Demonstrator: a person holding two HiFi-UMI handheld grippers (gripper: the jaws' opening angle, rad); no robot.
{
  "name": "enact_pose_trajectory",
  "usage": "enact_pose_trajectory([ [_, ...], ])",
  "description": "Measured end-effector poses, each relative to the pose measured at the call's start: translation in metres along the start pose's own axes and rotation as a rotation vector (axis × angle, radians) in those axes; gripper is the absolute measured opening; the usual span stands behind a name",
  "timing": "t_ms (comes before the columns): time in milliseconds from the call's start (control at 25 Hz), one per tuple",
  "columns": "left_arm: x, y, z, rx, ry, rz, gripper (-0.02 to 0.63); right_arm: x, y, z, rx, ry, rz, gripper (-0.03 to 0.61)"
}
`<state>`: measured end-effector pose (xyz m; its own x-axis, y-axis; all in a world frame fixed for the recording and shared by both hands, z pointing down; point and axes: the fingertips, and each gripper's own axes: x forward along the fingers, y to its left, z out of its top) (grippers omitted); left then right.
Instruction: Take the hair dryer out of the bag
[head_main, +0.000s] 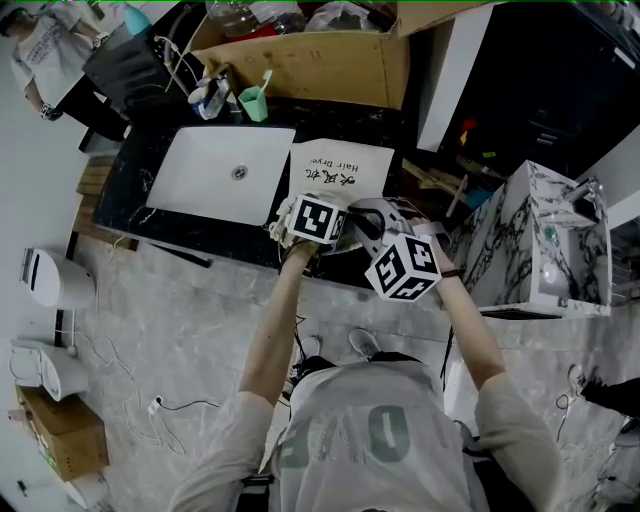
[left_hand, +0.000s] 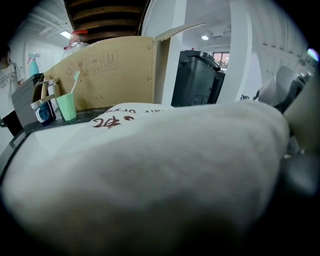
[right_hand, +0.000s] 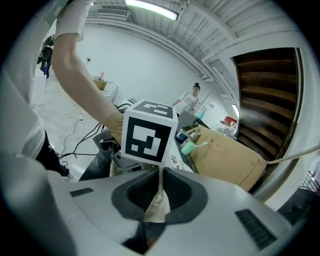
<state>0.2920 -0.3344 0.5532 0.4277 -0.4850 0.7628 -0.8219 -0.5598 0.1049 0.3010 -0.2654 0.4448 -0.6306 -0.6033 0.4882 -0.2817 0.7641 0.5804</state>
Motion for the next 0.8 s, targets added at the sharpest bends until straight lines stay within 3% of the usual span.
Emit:
enact_pose_trajectory([
  [280,-0.012,-0.007,-0.002,0.014,-0.005,-0.011,0.278,0.001,-0.007,0.001,0.012,0.013,-0.038,0.051],
  [800,-0.069,-0.029,-0.021,0.026,-0.089,-0.039,0.278,0.000,-0.012,0.011,0.018,0.046,-0.087,0.051],
])
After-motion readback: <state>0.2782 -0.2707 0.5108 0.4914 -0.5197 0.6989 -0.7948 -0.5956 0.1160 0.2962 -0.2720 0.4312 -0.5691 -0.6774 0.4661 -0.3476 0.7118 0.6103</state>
